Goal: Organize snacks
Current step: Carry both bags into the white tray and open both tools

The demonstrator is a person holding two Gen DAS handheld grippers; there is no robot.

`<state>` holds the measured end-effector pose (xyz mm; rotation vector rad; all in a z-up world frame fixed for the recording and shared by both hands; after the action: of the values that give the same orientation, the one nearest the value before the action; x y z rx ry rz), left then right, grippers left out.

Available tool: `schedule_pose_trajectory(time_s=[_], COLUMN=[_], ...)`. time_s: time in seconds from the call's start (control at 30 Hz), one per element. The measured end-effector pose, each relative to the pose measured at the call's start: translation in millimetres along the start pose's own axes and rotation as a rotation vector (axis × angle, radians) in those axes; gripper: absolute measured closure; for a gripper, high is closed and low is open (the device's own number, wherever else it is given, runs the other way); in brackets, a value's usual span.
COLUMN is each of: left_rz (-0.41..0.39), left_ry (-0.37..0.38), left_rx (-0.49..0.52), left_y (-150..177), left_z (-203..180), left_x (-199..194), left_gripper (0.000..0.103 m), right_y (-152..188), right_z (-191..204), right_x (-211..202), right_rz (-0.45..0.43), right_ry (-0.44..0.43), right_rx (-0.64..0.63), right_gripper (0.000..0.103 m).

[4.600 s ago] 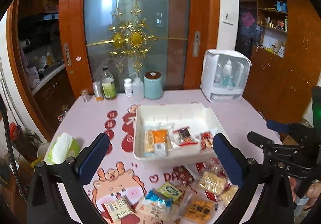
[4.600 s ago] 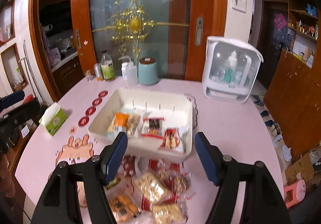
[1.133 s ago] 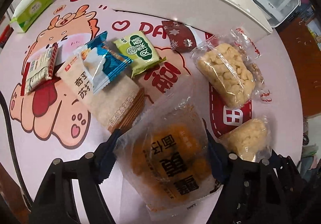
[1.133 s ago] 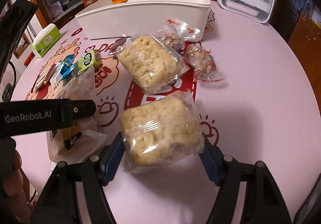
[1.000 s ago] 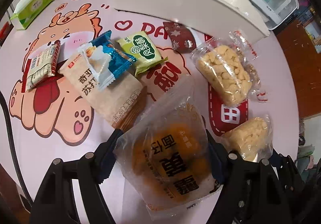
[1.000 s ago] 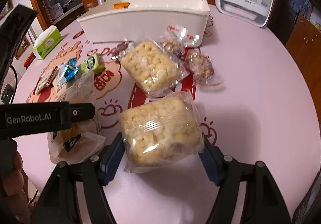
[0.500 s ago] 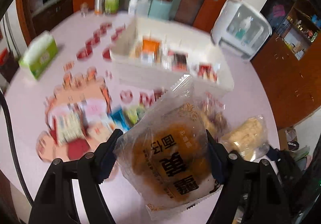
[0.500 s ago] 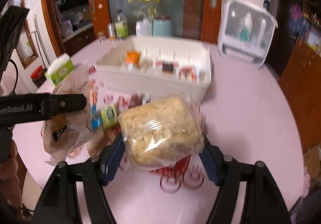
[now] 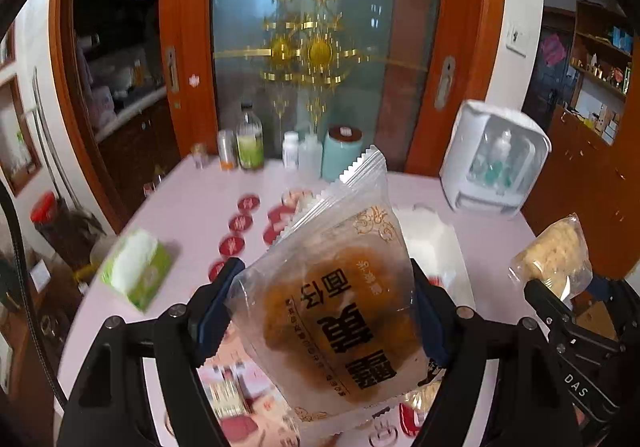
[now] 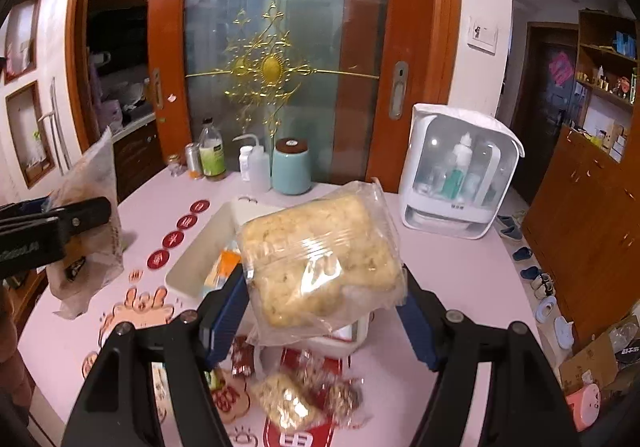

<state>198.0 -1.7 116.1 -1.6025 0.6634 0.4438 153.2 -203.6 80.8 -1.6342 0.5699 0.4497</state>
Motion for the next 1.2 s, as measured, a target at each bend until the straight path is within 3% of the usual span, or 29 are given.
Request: schedule_pose_trajectory(time_s=[0.1, 0.33, 0.6, 0.8, 0.9, 0.97, 1.07, 1.2], left_rz=[-0.036, -0.017, 0.009, 0.03, 0.042, 0.055, 0.052, 0.078], left_ry=[-0.039, -0.02, -0.009, -0.022, -0.025, -0.022, -0.008, 0.009], left_rx=[0.036, 0.045, 0.109, 0.151, 0.163, 0.172, 0.199, 0.194], left_y=[-22.9, -49.2, -34.5, -25.7, -24.3, -22.5, -20.4, -18.1], left_z=[-5.8, -7.1, -12.8, -16.7, -19.7, -21.4, -22.9, -21.5], left_x=[8.0, 59.3, 118.4, 143.5, 152.6, 158.1, 159.2, 159.1], left_gripper=[0.026, 0.026, 0.026, 0.025, 0.019, 0.006, 0.004, 0.002], right_y=[-16.2, -31.6, -26.1, -22.5, -22.2, -21.5, -20.4, -18.0], right_z=[-0.3, -0.9, 0.8, 4.0, 3.7, 4.8, 5.7, 5.2], right_x=[14.2, 61.3, 114.5, 135.8, 142.1, 145.2, 145.6, 145.0], right_rz=[0.004, 0.059, 0.158, 0.183, 0.194, 0.194, 0.174, 0.178], right_ry=[0.025, 0.019, -0.016, -0.014, -0.026, -0.037, -0.046, -0.036], right_rx=[0.007, 0.063, 0.116, 0.117, 0.13, 0.129, 0.13, 0.127], right_gripper=[0.031, 0.031, 0.031, 0.03, 0.03, 0.027, 0.02, 0.018])
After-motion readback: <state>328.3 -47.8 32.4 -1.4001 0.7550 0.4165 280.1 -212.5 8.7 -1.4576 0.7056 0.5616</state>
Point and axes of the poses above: each gripper's, at about its wrist camera, not at the fingertips, and x roughly the way its jaws point, z to its left, y to its underside, the point moved 2 cm from there along x, roughly the way its jaws point, and after that the axes turned 7 degrees about y, right-handed, at the moved point
